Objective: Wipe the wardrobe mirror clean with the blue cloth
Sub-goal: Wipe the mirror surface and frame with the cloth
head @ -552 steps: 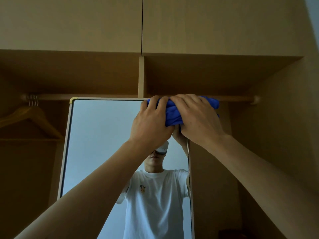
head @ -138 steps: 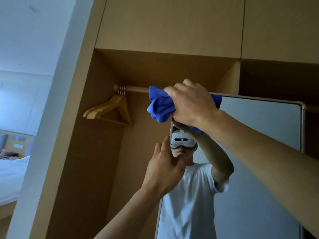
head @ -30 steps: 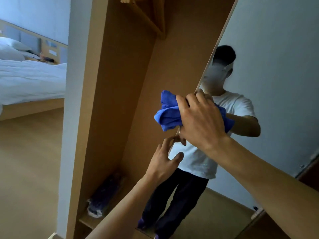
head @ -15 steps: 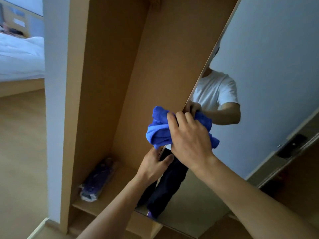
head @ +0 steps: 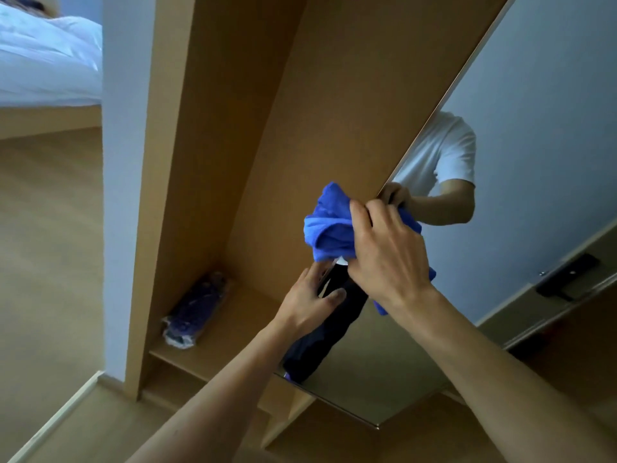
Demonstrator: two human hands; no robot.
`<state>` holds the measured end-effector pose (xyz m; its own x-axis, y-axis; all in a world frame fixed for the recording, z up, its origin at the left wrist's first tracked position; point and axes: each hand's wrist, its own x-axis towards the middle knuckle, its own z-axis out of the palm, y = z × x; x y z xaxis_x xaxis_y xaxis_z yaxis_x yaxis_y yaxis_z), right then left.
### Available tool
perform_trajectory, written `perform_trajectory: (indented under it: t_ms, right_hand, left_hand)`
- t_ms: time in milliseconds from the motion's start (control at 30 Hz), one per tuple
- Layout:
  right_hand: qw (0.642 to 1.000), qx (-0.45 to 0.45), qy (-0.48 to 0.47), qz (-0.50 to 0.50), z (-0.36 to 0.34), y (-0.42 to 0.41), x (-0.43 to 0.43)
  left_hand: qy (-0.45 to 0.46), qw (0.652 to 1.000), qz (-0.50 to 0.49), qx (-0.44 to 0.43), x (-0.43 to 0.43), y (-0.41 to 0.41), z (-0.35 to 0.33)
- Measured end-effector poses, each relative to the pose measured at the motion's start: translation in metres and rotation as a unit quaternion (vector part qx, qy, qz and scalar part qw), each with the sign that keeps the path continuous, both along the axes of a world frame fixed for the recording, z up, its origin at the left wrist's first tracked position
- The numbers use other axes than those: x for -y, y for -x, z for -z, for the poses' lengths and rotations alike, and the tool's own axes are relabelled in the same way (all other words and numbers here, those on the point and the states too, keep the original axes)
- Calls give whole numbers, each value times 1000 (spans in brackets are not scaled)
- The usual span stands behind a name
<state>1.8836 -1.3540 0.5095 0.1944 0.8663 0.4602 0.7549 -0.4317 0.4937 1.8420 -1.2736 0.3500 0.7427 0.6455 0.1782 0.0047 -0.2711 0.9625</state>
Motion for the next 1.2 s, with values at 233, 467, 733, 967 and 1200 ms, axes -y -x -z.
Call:
perform_trajectory:
  t_ms: [233,467,733,967,1200]
  right_hand:
    - [998,28,-57,7,-35,-3,-4]
    - [1000,9,3,12,21,0,-5]
    - [992,-22,113,57,91,10,-17]
    - [987,-10,147,68,77,15,-28]
    - [989,15,123,83,43,17,-29]
  left_hand:
    - [54,998,20,-26,-3,3,22]
    - [68,997,22,-29,1,1,63]
    - [99,995,10,-23,4,-8,76]
    - [87,994,5,-63,-1,-3,96]
    - [91,990,18,-105,-4,4,118]
